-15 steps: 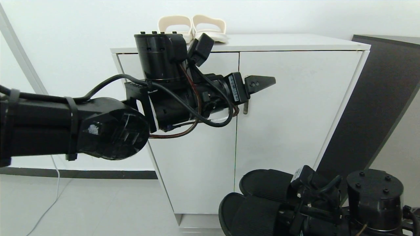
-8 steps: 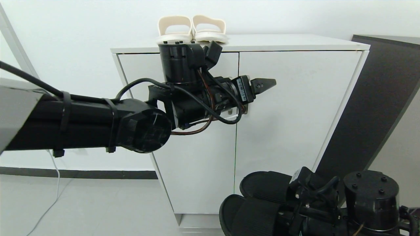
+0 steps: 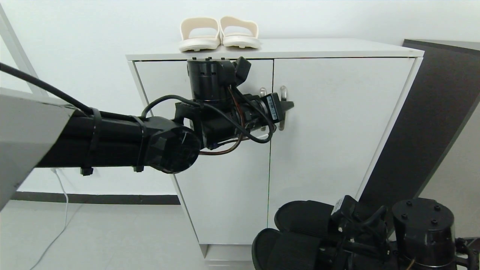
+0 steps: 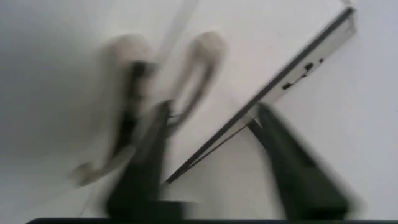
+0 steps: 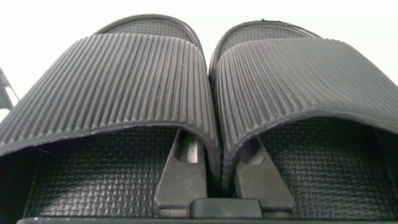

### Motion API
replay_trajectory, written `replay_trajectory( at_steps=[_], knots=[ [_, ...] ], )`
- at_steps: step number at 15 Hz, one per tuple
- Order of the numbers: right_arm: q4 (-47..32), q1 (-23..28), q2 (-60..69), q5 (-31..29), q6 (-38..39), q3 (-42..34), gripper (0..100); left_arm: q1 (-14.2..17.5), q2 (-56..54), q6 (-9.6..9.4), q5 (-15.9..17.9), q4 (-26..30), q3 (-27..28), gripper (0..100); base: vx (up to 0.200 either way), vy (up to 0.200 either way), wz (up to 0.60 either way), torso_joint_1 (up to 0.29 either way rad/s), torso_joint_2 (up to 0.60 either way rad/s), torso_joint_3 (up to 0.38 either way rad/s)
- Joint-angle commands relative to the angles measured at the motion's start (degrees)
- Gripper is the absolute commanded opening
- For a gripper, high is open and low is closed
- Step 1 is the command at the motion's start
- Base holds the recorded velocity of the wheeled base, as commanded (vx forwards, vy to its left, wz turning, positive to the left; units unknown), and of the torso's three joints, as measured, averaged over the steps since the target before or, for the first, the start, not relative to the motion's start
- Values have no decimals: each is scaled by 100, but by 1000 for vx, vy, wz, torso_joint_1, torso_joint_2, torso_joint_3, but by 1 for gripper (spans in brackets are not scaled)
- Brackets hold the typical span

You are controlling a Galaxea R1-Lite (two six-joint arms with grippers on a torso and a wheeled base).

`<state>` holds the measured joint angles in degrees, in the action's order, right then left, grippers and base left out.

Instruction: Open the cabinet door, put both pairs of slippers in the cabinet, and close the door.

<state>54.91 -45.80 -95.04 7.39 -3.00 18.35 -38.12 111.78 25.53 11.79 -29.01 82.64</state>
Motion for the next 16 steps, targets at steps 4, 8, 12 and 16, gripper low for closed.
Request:
replay_trajectory(
  at_steps=[4,8,12,16],
  knots=[
    [3,-78,328,685,-8,-270,0,-64,-587,5,157,-52,-697,0,0,0,0,0,0,0],
    [3,-87,346,966,-263,-437,0,-266,-1140,-4,157,-96,-1400,0,0,0,0,0,0,0],
    [11,-166,363,1045,-298,-534,0,-486,-1773,-180,104,-184,-2129,0,0,0,0,0,0,0],
    [38,-236,363,1037,-307,-551,0,-126,-1756,-13,148,-518,-2182,0,0,0,0,0,0,0]
  ],
)
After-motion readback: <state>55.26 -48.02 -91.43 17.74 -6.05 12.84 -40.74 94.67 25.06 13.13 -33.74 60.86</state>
